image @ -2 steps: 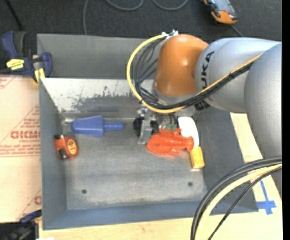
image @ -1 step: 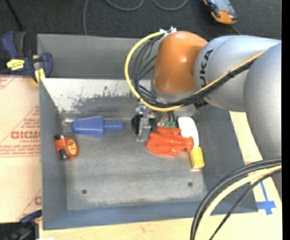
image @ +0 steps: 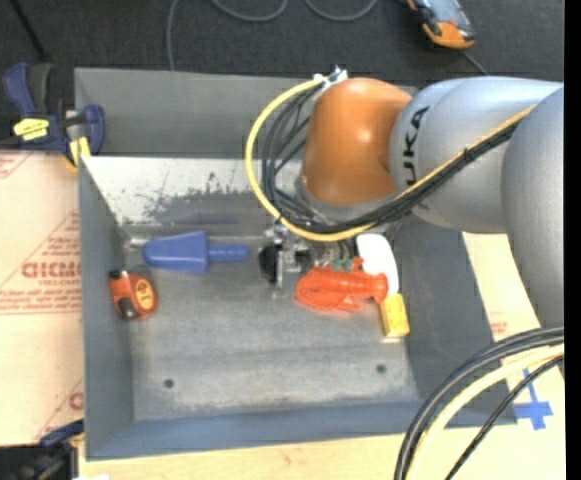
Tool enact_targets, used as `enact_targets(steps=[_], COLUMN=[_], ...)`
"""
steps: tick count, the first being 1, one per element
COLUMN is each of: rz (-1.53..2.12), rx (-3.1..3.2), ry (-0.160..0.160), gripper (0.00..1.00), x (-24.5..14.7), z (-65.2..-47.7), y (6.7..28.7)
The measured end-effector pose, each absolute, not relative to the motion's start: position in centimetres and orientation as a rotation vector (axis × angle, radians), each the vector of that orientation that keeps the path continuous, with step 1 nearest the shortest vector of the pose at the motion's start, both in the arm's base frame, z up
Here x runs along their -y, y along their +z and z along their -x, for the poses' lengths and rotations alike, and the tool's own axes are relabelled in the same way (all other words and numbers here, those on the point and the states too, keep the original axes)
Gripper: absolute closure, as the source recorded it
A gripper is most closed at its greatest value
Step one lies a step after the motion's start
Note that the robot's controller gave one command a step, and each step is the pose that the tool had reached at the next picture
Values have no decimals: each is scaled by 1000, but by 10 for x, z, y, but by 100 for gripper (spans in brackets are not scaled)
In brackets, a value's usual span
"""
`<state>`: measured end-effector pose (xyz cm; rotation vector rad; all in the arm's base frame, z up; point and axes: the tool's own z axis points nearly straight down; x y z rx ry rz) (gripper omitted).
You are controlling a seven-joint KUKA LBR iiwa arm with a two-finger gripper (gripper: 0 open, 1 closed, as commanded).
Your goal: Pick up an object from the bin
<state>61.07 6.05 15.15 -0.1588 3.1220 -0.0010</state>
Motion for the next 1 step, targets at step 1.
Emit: enact_targets(steps=[1], rz=[194], rx=[-3146], ry=[1], gripper=[100], x=[-54], z=[-614], y=[165])
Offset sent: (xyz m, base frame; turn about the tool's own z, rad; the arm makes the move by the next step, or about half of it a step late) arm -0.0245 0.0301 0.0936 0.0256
